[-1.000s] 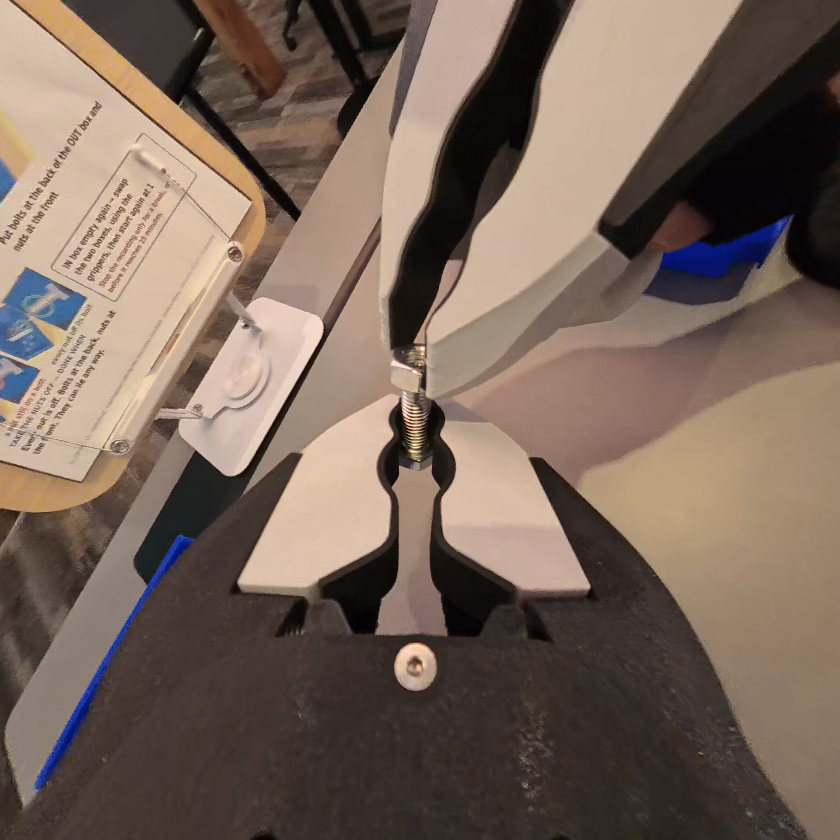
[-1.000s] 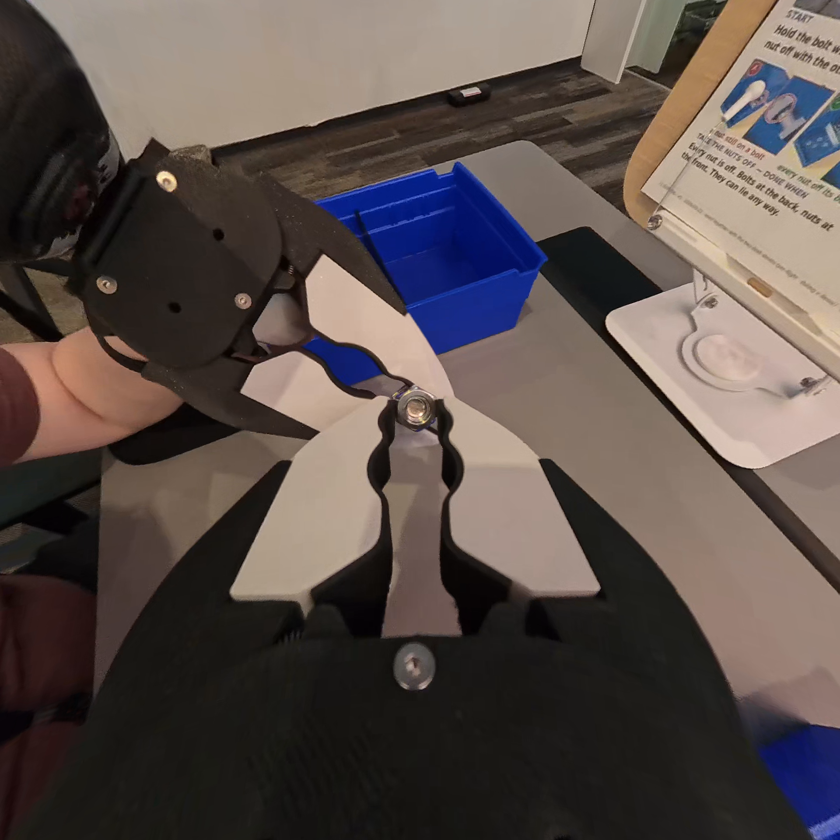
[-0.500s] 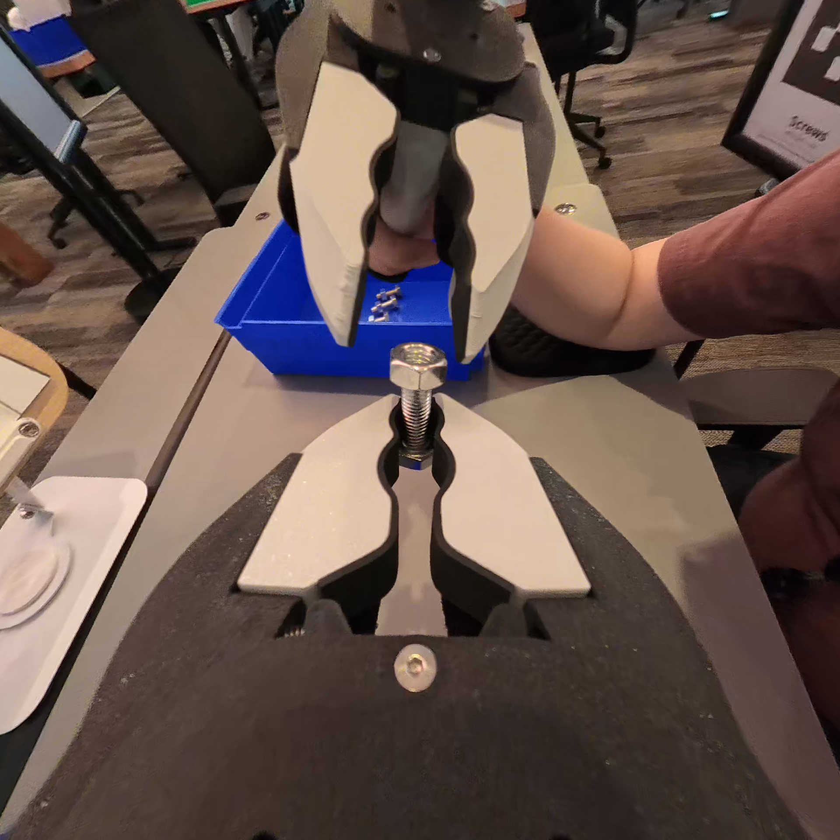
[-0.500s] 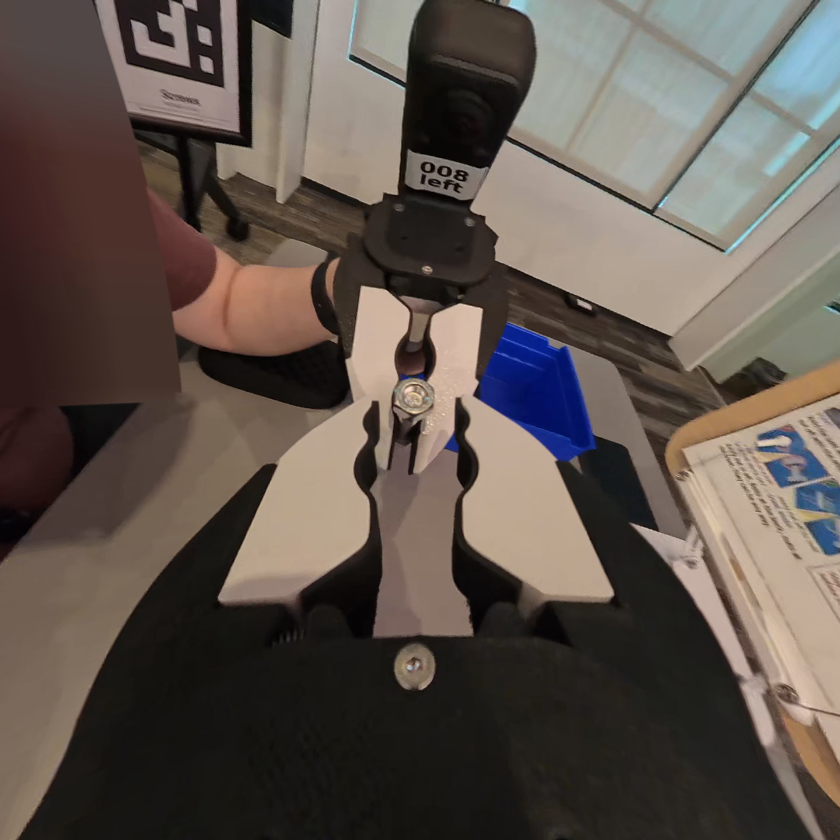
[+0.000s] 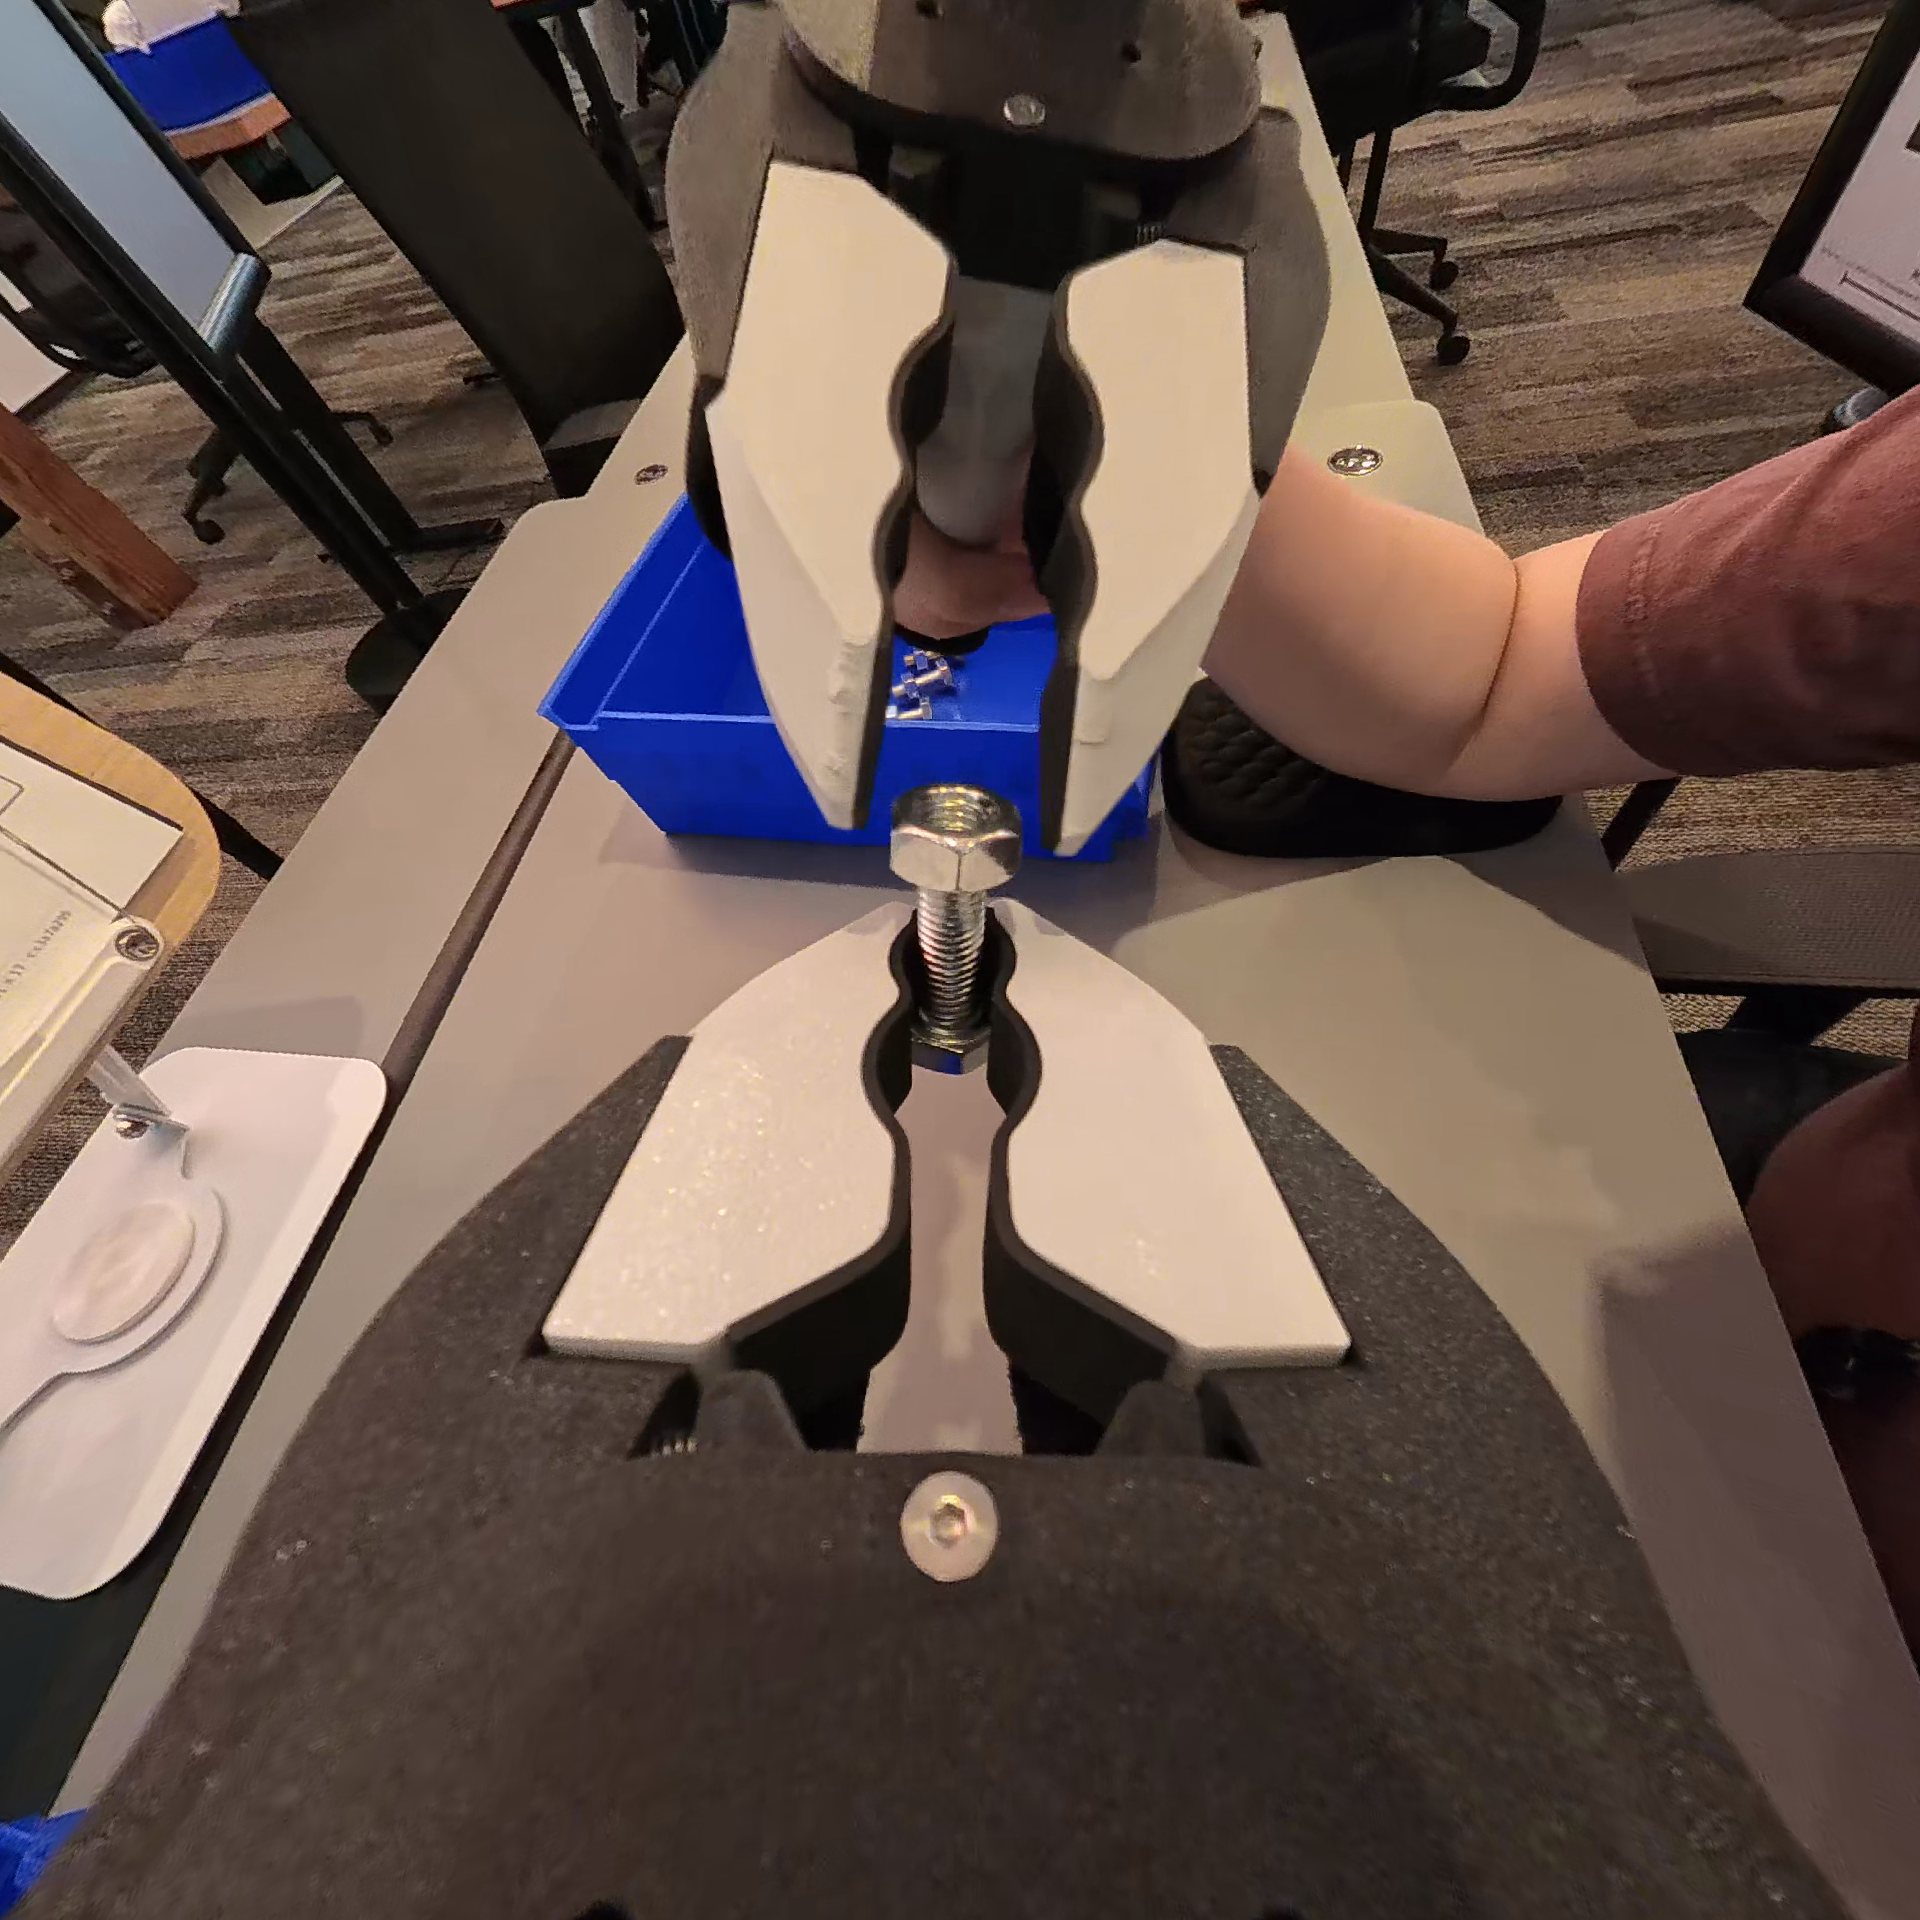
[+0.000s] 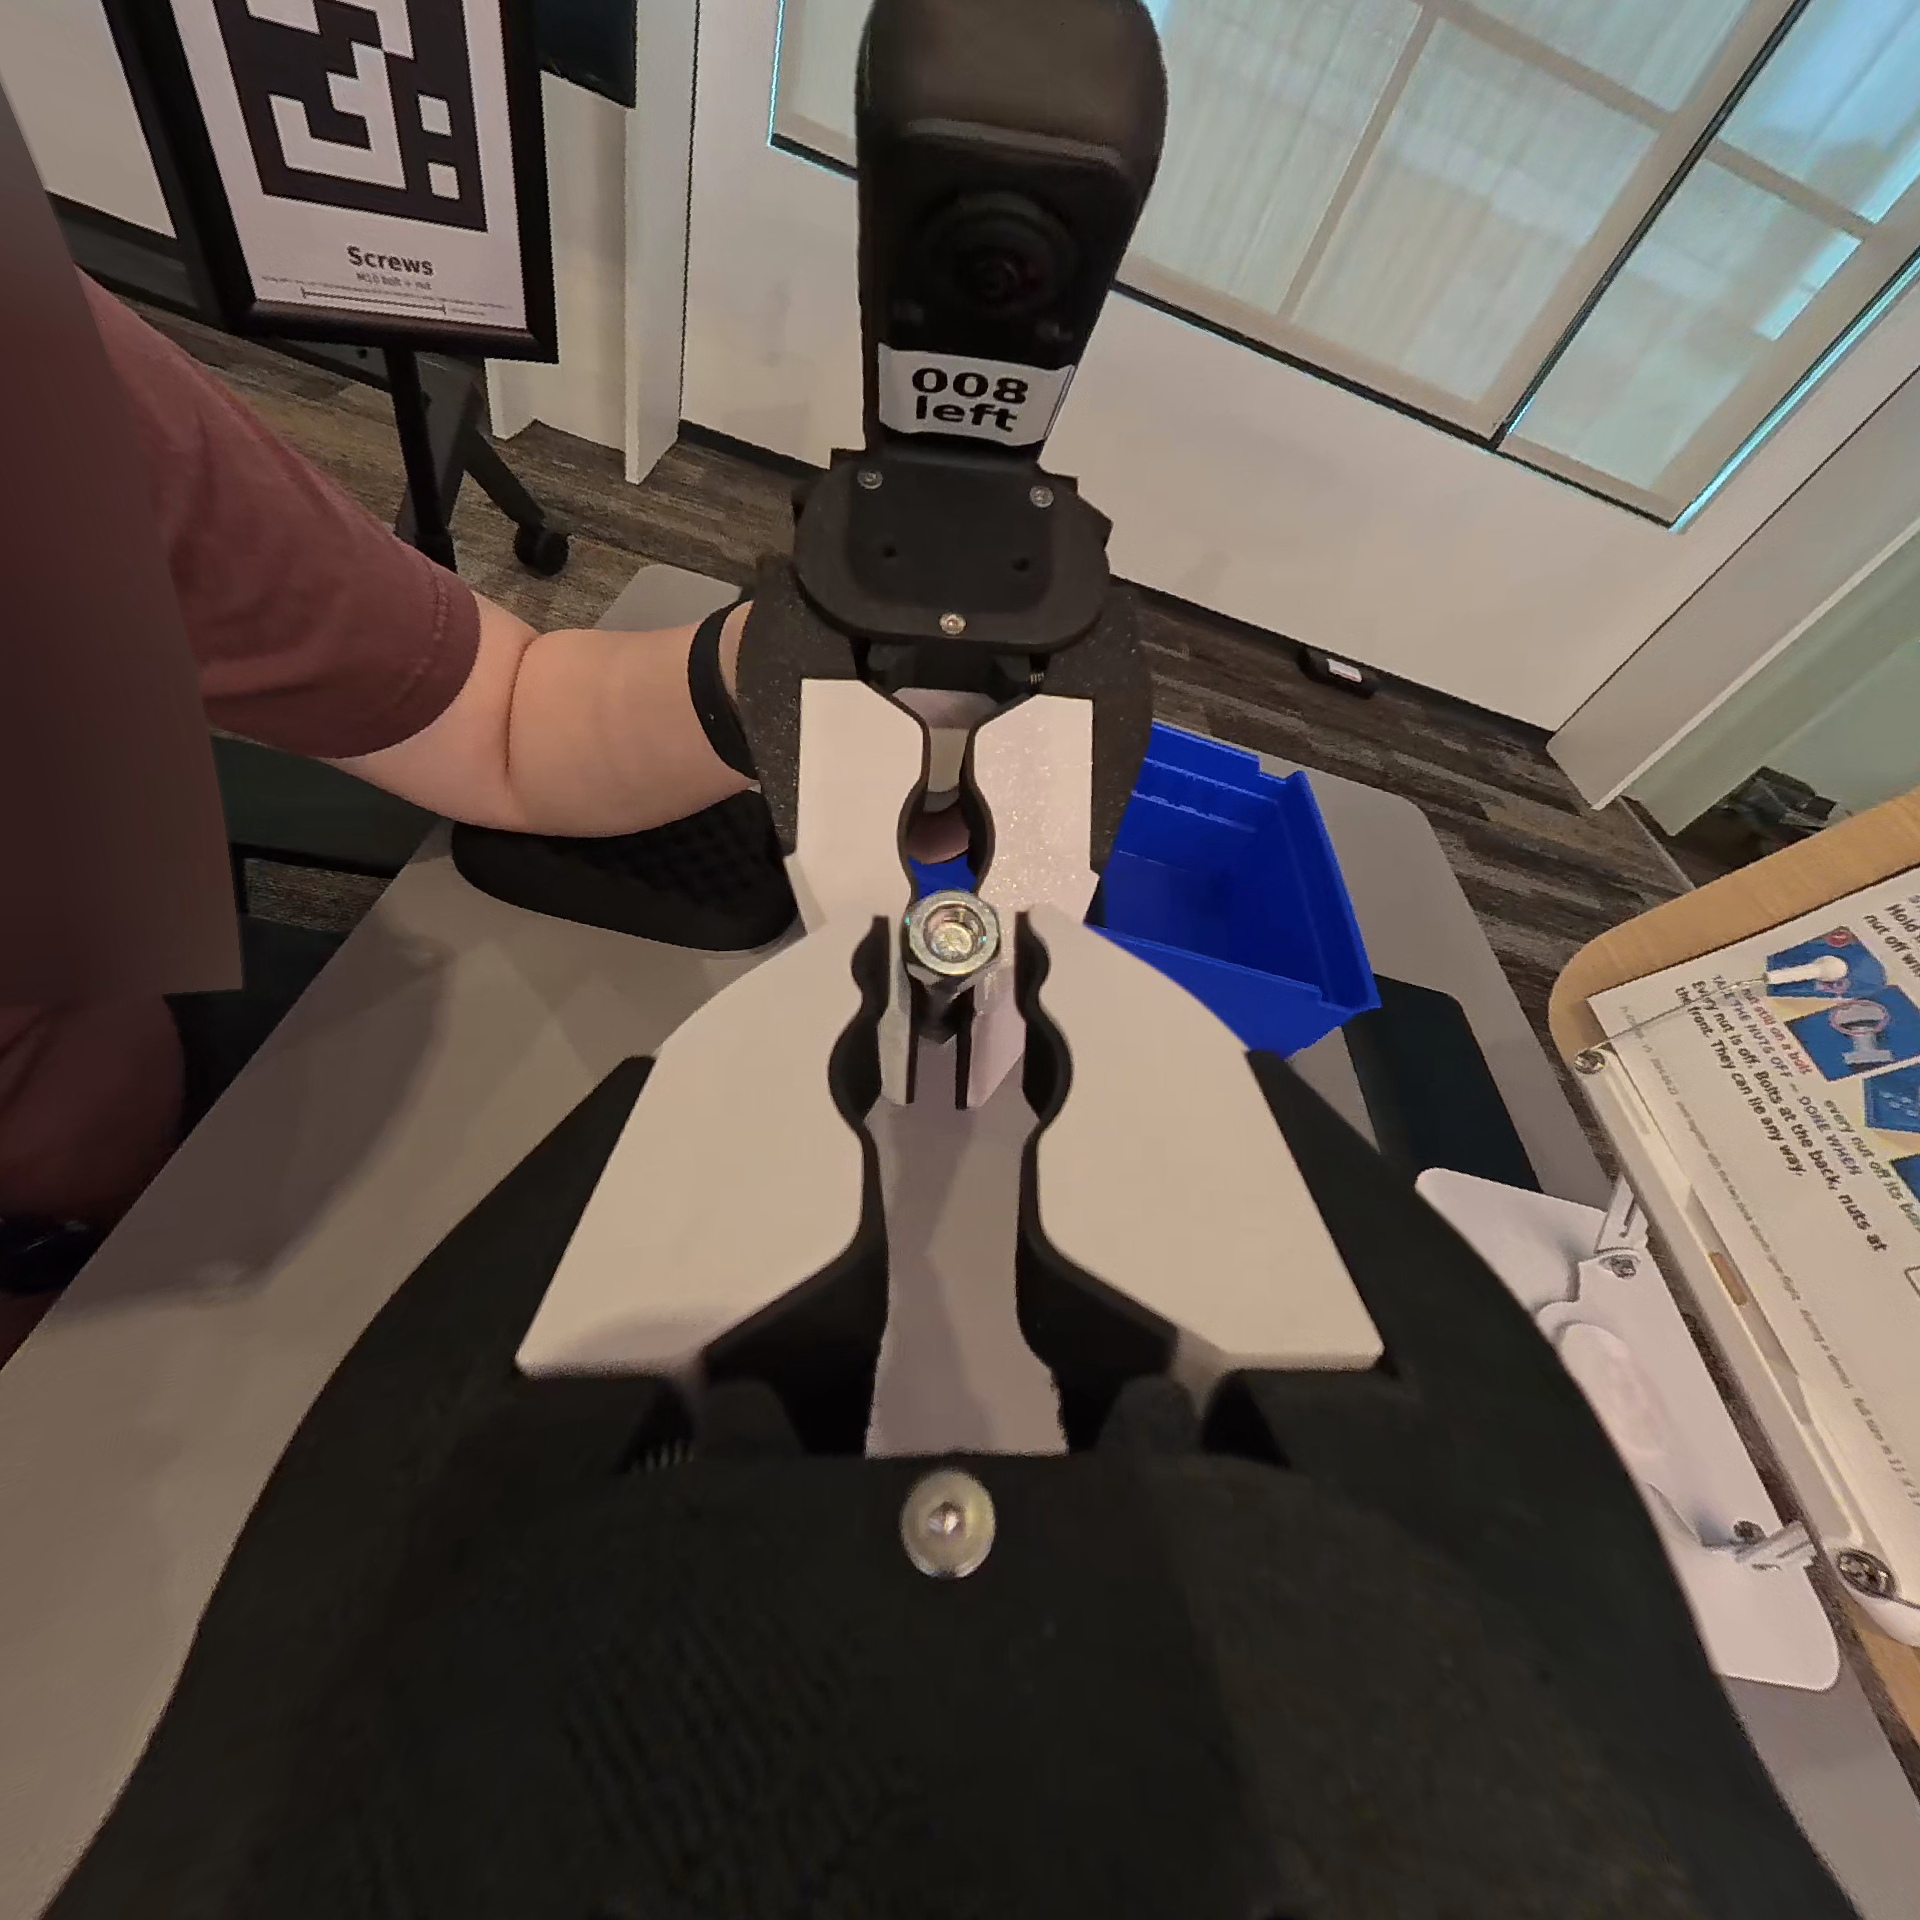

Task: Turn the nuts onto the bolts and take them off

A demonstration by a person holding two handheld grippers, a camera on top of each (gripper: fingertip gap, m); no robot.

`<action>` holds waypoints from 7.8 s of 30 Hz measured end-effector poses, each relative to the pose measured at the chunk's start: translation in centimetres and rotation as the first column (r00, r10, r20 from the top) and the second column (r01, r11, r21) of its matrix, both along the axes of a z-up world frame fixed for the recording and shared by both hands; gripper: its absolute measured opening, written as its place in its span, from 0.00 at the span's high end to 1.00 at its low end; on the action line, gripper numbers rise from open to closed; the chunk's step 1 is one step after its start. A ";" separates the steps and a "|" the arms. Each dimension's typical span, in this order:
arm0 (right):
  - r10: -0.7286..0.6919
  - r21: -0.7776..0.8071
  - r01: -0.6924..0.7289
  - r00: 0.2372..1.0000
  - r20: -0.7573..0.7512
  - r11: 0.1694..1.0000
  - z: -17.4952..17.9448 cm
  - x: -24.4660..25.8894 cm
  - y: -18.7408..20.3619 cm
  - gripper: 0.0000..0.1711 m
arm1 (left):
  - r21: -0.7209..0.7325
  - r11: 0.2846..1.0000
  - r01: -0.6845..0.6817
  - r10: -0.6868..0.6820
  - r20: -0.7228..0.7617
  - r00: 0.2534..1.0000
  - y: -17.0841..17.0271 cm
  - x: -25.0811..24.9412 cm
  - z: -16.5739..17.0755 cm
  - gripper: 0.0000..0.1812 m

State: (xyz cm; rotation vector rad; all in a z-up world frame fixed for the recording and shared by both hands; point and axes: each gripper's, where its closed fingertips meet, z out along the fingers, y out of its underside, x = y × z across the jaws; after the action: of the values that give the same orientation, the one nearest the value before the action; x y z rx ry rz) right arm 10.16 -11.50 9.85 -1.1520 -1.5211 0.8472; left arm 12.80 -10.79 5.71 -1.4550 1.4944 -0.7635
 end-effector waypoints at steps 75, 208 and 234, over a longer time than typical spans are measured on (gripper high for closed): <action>-0.040 -0.323 -0.055 0.959 -0.282 0.945 3.7 -1.9 0.2 0.79 | -0.177 0.984 0.032 0.006 0.207 0.978 -0.7 -1.8 4.3 0.97; -0.035 -0.188 -0.024 0.953 -0.302 0.982 4.9 -0.8 -0.9 0.76 | 0.010 0.998 -0.063 0.060 0.196 0.979 0.0 0.0 3.6 0.90; -0.157 -0.064 0.147 0.966 -0.206 0.987 4.4 -1.3 -1.0 0.63 | -0.024 0.982 -0.187 0.187 0.218 0.958 2.4 -1.8 4.2 0.91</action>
State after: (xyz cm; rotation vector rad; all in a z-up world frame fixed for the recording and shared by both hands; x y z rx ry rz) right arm 8.85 -12.46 14.28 -1.1588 -1.2291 0.8757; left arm 11.00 -8.41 9.90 -1.4400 1.1711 -0.7827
